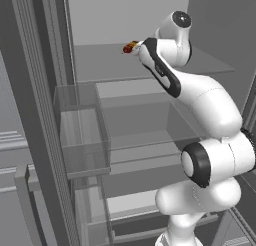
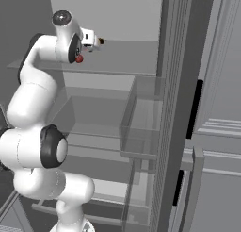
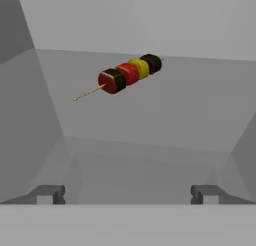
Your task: Take the strawberry from the fridge and place it on top of the pancake, located on the dining counter.
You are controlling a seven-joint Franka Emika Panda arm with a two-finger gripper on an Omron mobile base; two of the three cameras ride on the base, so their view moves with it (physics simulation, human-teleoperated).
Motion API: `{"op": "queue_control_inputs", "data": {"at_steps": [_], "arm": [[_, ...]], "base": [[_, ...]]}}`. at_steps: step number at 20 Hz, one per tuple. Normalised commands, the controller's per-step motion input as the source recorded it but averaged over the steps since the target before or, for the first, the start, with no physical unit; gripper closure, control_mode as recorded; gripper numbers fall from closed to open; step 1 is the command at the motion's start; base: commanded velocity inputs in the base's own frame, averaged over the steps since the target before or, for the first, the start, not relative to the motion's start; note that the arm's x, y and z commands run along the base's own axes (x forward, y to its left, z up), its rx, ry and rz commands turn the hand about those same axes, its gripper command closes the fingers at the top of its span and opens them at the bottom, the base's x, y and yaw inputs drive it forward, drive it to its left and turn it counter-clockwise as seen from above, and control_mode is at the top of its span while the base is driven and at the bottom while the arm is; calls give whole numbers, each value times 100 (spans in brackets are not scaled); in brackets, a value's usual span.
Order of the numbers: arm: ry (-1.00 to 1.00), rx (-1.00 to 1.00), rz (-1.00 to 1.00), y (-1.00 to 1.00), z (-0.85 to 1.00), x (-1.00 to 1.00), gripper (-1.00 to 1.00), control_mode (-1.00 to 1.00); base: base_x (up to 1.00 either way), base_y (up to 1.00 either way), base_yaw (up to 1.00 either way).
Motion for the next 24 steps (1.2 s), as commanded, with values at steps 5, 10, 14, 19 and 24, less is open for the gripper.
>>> {"op": "queue_control_inputs", "data": {"at_steps": [5,10,14,19,24], "arm": [[13,-3,0,6,-12,6,-100,-100],[0,0,0,0,0,-21,-100,-100],[0,0,0,0,0,-22,-100,-100],[0,0,0,0,-2,-7,-100,-100],[2,0,0,0,-7,0,-100,-100]], "base": [[0,0,0],[0,0,0],[0,0,0],[0,0,0],[0,0,0]]}}
